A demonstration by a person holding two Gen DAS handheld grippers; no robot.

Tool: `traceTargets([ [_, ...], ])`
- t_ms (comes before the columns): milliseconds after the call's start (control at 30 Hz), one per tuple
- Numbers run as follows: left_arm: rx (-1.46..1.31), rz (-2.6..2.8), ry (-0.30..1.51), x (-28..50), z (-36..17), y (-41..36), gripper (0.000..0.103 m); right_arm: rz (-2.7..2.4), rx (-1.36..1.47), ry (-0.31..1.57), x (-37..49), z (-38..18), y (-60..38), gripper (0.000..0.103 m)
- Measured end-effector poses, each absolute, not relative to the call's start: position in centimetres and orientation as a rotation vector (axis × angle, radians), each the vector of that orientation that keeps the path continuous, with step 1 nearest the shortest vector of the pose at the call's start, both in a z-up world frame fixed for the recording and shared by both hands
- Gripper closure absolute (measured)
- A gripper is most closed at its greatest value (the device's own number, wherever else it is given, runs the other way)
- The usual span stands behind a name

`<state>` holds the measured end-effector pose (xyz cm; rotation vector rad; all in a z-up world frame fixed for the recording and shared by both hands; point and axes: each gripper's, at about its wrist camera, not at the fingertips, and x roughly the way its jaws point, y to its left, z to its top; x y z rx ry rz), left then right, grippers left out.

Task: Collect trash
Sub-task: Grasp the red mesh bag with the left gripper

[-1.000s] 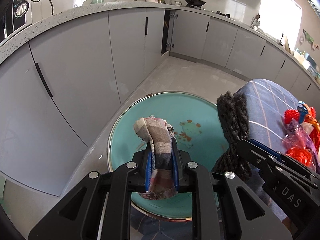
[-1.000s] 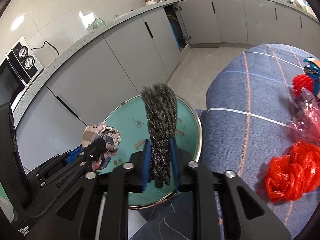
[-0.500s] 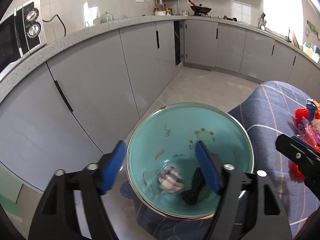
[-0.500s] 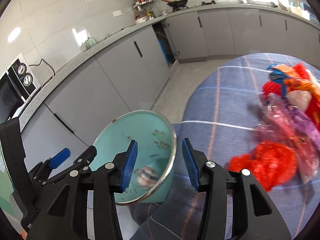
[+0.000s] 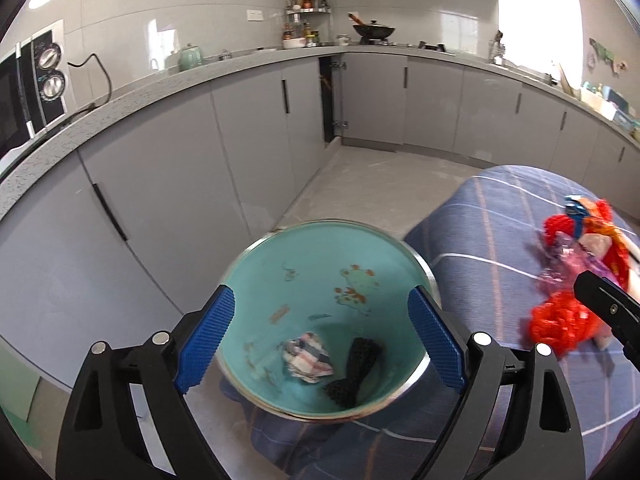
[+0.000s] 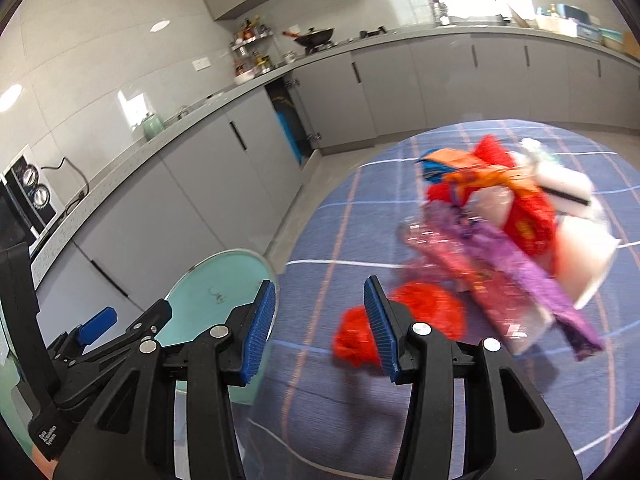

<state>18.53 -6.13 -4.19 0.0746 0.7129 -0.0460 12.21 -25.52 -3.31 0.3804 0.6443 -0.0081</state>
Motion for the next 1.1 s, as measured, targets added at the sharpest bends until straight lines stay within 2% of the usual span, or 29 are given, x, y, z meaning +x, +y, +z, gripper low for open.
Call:
traceTargets([
  [633,0.069,-0.334,0.784,15.5,-6.7,-14.7,0.016,-0.212,0.41,0.606,5.9,-3.7,-33.7,0.057],
  [1100,0.156,-0.447,0.758,14.8,-6.7,-20.5,0.016,-0.267,0.445,0.595,4.1,-4.1,-37.2,0.057],
])
